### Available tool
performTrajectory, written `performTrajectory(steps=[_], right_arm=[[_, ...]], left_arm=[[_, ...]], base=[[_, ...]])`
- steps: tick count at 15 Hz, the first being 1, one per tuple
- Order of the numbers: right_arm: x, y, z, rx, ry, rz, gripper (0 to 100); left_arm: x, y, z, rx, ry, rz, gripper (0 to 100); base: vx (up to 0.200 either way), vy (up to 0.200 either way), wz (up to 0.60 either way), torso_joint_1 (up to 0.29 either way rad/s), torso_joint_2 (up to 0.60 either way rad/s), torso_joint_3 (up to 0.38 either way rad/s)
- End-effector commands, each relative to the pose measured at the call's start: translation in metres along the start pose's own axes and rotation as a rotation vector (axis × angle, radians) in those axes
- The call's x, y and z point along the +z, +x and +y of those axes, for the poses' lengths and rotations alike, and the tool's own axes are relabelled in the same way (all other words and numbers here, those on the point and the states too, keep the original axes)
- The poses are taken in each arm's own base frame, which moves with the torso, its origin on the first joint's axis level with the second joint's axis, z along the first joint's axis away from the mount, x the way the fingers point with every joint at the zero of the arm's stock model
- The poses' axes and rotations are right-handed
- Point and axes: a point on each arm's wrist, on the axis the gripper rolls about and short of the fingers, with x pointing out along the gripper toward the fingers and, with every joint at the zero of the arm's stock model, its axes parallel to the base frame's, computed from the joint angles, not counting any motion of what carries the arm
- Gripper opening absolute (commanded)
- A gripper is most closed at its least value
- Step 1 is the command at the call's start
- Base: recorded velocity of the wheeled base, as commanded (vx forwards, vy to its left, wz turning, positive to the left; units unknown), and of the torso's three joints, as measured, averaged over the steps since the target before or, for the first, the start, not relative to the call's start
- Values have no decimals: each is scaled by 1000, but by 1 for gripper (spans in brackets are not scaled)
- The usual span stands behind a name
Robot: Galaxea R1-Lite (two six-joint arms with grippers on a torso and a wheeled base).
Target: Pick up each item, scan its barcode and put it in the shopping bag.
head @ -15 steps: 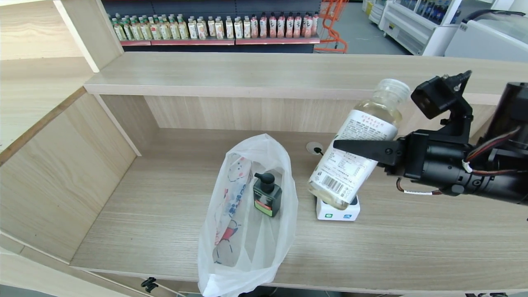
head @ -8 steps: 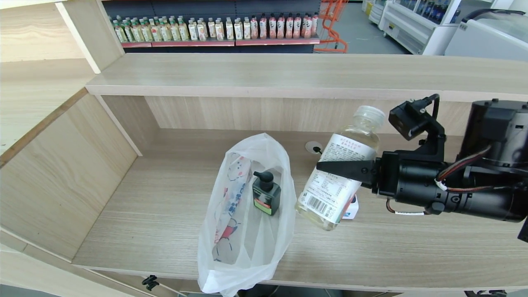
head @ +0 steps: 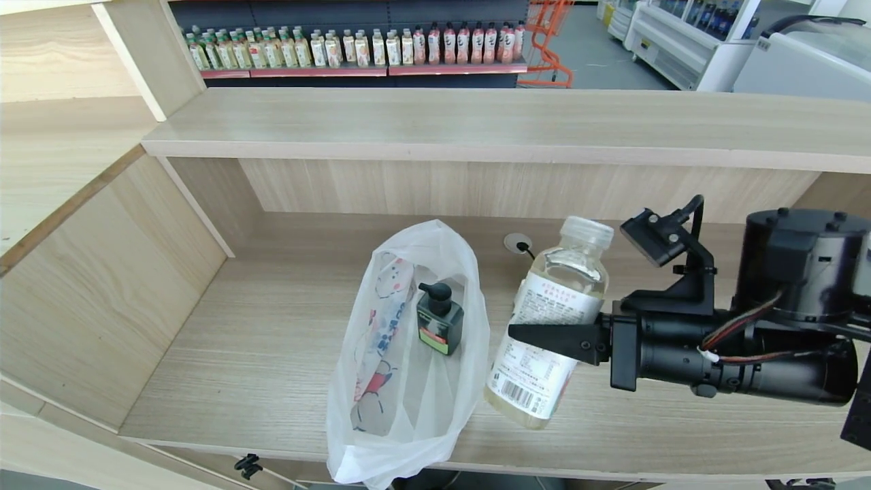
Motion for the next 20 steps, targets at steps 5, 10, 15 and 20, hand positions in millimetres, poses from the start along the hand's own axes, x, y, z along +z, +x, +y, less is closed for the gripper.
performTrajectory(steps=[5,10,15,20], right_arm=[[-38,33,-29,11,-176,13,0],[-64,65,-57,23,-255,-26,0],[-67,89,-67,56,-295,-86,0],[-70,100,-75,122,-338,-144,0]], left_arm=[[0,0,0,1,0,0,100],[0,0,0,1,0,0,100],[0,0,0,1,0,0,100],[0,0,0,1,0,0,100]], base=[[0,0,0,0,0,0],[0,0,0,0,0,0],[0,0,0,0,0,0],[0,0,0,0,0,0]])
